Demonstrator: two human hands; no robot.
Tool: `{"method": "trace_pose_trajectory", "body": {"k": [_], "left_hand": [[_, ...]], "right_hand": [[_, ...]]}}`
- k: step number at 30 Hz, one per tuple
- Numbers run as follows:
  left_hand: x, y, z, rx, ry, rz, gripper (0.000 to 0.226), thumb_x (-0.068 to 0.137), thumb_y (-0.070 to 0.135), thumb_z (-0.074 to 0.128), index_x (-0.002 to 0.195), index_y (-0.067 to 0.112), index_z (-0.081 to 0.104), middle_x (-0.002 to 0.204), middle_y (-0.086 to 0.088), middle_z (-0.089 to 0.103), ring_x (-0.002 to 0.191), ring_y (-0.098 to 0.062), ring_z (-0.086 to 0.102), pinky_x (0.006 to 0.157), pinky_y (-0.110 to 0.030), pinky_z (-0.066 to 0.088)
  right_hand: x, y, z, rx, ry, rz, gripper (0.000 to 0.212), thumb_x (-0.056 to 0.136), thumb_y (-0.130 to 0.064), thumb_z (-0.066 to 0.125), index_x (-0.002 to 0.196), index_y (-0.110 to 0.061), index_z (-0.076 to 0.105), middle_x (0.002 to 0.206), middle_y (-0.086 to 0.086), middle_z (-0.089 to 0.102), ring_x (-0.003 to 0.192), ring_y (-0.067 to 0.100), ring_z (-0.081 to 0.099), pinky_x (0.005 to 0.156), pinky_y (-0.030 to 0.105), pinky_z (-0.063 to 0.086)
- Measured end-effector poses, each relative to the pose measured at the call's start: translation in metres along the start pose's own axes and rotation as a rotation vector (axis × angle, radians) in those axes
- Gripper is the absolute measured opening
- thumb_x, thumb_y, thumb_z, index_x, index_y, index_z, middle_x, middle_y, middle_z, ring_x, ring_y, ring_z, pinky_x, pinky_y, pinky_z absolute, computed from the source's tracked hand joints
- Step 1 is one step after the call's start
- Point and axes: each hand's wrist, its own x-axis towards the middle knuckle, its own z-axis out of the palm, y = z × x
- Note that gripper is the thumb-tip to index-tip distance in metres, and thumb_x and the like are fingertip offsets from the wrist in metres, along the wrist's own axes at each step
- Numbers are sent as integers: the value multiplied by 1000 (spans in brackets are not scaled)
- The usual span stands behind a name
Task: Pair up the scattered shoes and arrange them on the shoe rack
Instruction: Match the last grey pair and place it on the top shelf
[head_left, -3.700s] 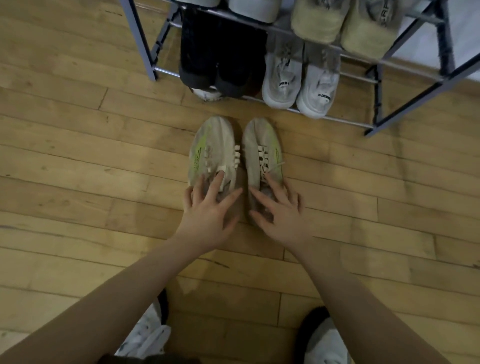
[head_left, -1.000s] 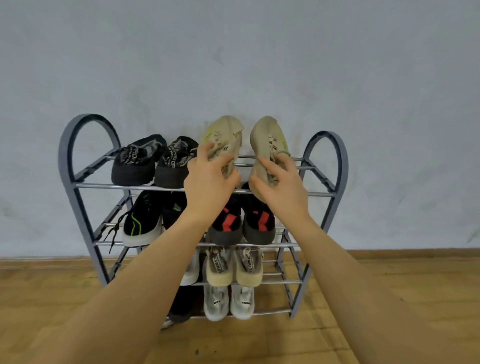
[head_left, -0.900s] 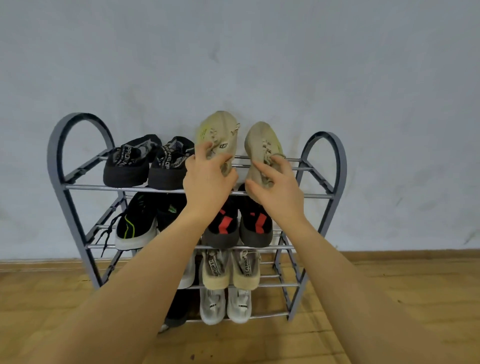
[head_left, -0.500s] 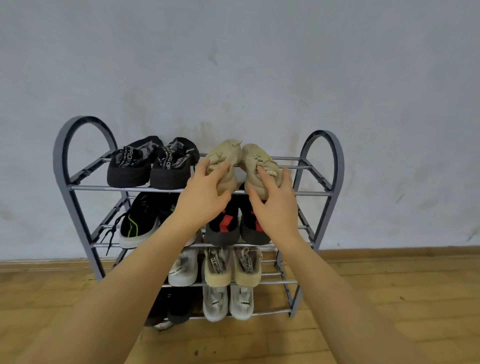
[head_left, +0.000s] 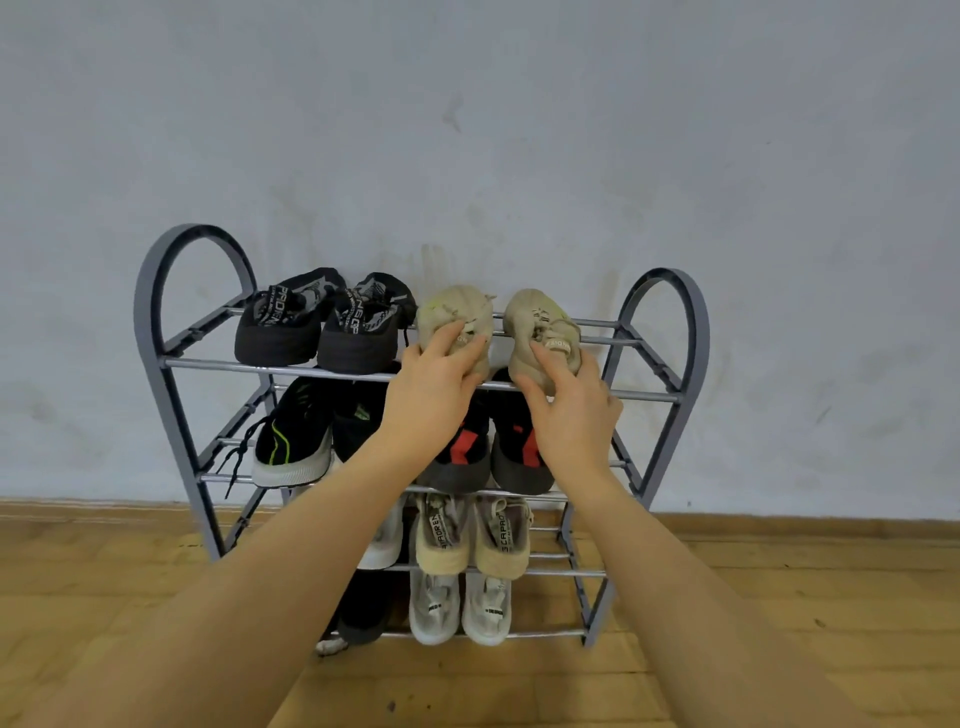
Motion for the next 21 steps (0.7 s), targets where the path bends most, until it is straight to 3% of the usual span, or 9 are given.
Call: {"method": "trace_pose_trajectory", "body": {"k": [4, 7, 12, 18, 21], "left_hand": [[2, -11, 7, -107, 13, 31, 44, 90, 19, 58, 133, 22, 51, 143, -6, 41, 122, -36, 42, 97, -49, 41], [0, -14, 12, -191, 51, 49, 43, 87, 14, 62, 129, 18, 55, 139, -9, 46, 123, -35, 44, 96, -52, 43], [-1, -16, 16, -61, 47, 120, 42, 86, 19, 64, 127, 16, 57, 138, -16, 46, 113, -44, 50, 86, -53, 48], [-4, -10, 17, -8, 2, 11, 48, 92, 20, 55, 139, 24, 43, 149, -11, 31, 130, -43, 30, 91, -55, 42], [-6, -8, 15, 31, -5, 14, 47, 93, 24, 53, 139, 27, 41, 151, -9, 29, 128, -44, 32, 87, -56, 45]], "right_hand": [[6, 6, 5, 21, -34, -44, 38, 90, -47, 53, 127, -43, 51, 137, 10, 45, 115, 26, 48, 99, 40, 21], [6, 3, 8, 80, -45, 1, 38, 89, -44, 55, 127, -44, 52, 145, 10, 37, 123, 26, 43, 104, 43, 17], [1, 8, 7, -9, -50, -92, 39, 94, -40, 42, 133, -46, 42, 146, 11, 33, 119, 24, 45, 102, 45, 21], [-1, 5, 9, -141, -56, -105, 38, 98, -39, 36, 136, -42, 38, 150, 16, 27, 120, 25, 44, 98, 44, 24], [-1, 5, 8, -179, -73, -106, 39, 98, -41, 35, 137, -40, 37, 148, 16, 28, 111, 27, 50, 94, 43, 26]]}}
